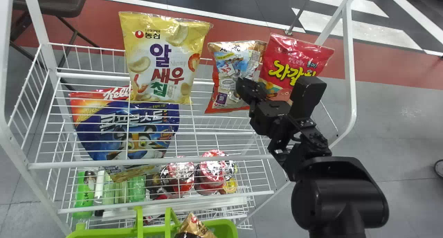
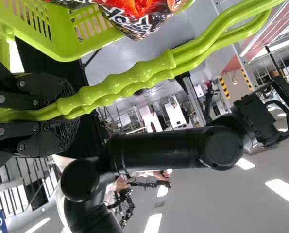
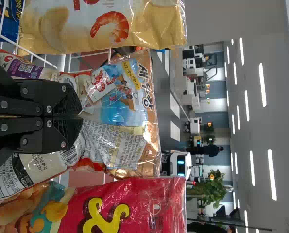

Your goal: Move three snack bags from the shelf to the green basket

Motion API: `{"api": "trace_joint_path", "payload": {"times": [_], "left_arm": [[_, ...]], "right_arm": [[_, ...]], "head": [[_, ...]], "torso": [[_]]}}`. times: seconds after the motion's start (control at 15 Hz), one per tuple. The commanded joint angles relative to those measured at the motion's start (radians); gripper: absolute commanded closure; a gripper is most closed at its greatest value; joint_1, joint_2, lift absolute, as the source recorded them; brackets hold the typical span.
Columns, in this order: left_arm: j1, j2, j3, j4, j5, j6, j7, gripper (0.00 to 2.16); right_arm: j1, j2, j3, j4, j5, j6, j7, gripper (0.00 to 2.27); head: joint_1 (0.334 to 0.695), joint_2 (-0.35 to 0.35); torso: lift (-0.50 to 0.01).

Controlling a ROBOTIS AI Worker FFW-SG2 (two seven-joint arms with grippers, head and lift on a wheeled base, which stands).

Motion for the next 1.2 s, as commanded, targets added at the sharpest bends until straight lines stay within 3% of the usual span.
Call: {"api": "trace_joint_path", "payload": {"times": [0.0, 0.33, 0.47, 0.73, 1.13], "left_arm": [[0.000, -0.002, -0.003, 0.000, -0.003, 0.000, 0.003, 1.52], [0.000, -0.004, -0.006, -0.001, -0.006, 0.000, 0.004, 1.52], [0.002, -0.004, -0.007, -0.003, -0.007, 0.000, 0.006, 1.52], [0.002, -0.005, -0.010, -0.003, -0.009, 0.000, 0.007, 1.52], [0.000, -0.005, -0.007, 0.000, -0.010, -0.009, 0.010, 1.52]], "right_arm": [[0.000, -0.002, -0.014, -0.017, -0.016, 0.024, 0.022, 2.19], [0.010, -0.002, -0.046, -0.043, -0.031, 0.046, 0.050, 2.19], [0.007, -0.002, -0.079, -0.043, -0.089, 0.070, 0.111, 2.19], [-0.004, -0.002, -0.073, -0.049, -0.091, 0.116, 0.261, 2.19], [0.158, 0.007, -0.073, -0.295, -0.112, 0.304, 0.280, 2.19]], "head": [[0.695, -0.350], [0.695, -0.350], [0.695, -0.350], [0.695, -0.350], [0.695, -0.350]], "torso": [[-0.048], [-0.048], [-0.048], [-0.048], [-0.048]]}}
